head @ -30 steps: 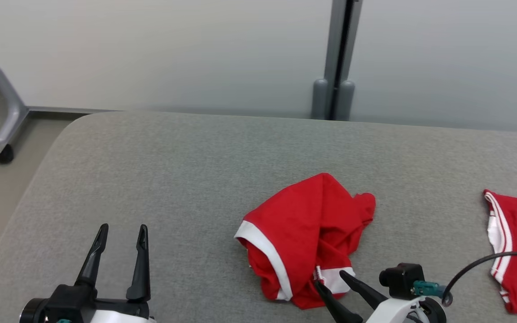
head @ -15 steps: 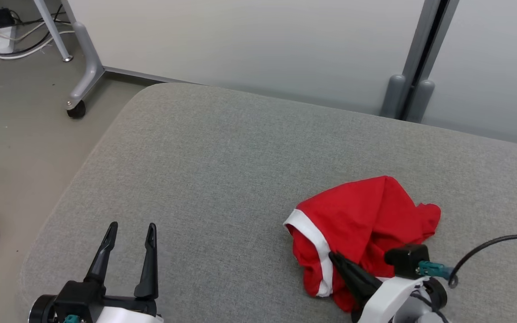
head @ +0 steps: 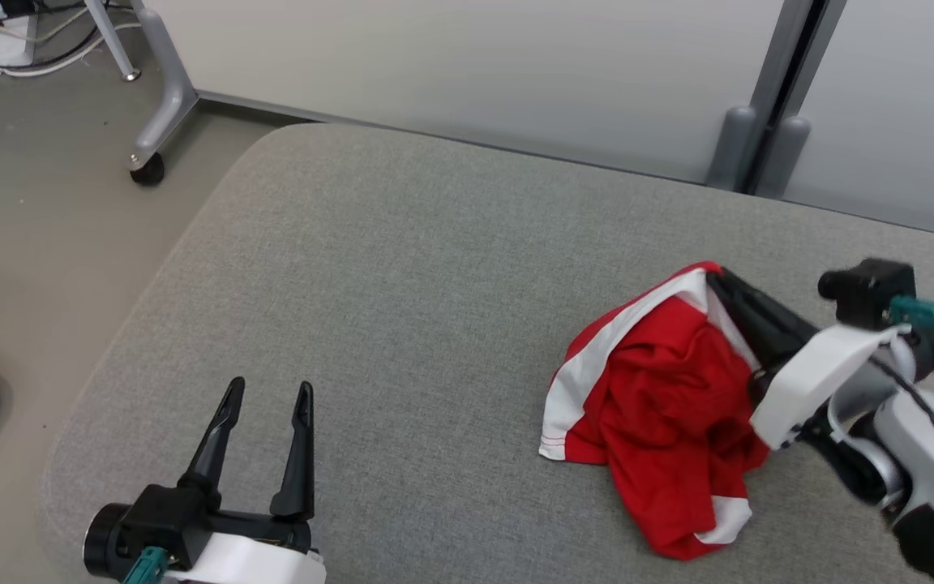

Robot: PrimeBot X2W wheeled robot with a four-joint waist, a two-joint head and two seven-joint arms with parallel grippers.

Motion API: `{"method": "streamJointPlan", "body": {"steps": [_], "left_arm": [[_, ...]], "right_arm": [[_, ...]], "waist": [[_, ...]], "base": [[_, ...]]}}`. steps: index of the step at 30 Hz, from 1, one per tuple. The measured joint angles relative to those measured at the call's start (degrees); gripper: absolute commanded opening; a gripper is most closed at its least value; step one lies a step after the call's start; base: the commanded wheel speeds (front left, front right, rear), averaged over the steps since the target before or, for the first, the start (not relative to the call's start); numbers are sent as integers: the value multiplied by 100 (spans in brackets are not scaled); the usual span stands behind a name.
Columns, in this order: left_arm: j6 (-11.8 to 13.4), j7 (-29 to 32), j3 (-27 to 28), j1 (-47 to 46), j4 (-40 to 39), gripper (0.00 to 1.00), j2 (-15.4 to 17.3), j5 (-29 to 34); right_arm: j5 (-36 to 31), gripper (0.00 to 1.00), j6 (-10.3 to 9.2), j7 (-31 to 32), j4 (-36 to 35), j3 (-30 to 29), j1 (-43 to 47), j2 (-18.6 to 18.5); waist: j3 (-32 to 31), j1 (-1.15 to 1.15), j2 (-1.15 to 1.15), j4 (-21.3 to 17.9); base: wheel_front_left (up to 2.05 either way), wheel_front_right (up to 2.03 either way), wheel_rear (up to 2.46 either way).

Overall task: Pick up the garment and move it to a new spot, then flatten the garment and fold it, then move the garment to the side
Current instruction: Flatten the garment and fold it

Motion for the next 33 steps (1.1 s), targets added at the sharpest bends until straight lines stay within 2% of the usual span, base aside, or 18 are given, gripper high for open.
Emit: {"method": "streamJointPlan", "body": {"steps": [4,9,11,12,16,17,20,23,28,30,33], "left_arm": [[-69,0,-76,-191,54,100,-71,1],[-110,1,-174,-435,168,100,-162,-45],[-116,0,-204,-527,219,100,-174,-64],[-120,0,-213,-554,242,100,-177,-79],[-122,1,-219,-626,331,100,-186,-91],[-129,1,-200,-631,392,100,-188,-92],[-164,1,-148,-627,448,100,-192,-89],[-166,0,-70,-573,463,100,-192,-56],[-222,0,-36,-497,468,100,-193,8],[-256,0,-45,-485,471,100,-197,10],[-272,0,-60,-467,490,100,-194,11]], "right_arm": [[93,0,0,489,270,416,-899,-480],[393,0,0,528,883,1394,-1852,-477],[545,53,0,401,1199,1755,-2090,-320],[633,100,0,327,1339,1927,-2161,-220],[1054,100,0,-257,1659,2275,-2371,20],[1489,100,1,-643,1695,2194,-2372,76],[1936,100,1,-938,1545,1904,-2297,-30],[2152,100,0,-990,1268,1424,-2015,-181],[2025,100,-1,-1006,911,509,-1131,-392],[1992,100,-1,-1006,836,437,-743,-375],[2169,100,-1,-827,809,637,-374,-289]], "waist": [[274,0,0,86],[627,0,0,220],[729,0,0,280],[761,0,0,309],[766,0,0,332],[706,0,0,296],[565,0,0,221],[415,0,0,101],[191,0,0,-126],[127,0,0,-185],[79,0,0,-205]], "base": [[0,0,0],[0,0,0],[0,0,0],[0,0,0],[0,0,0],[0,0,0],[0,0,0],[0,0,0],[0,0,0],[0,0,0],[0,0,0]]}}
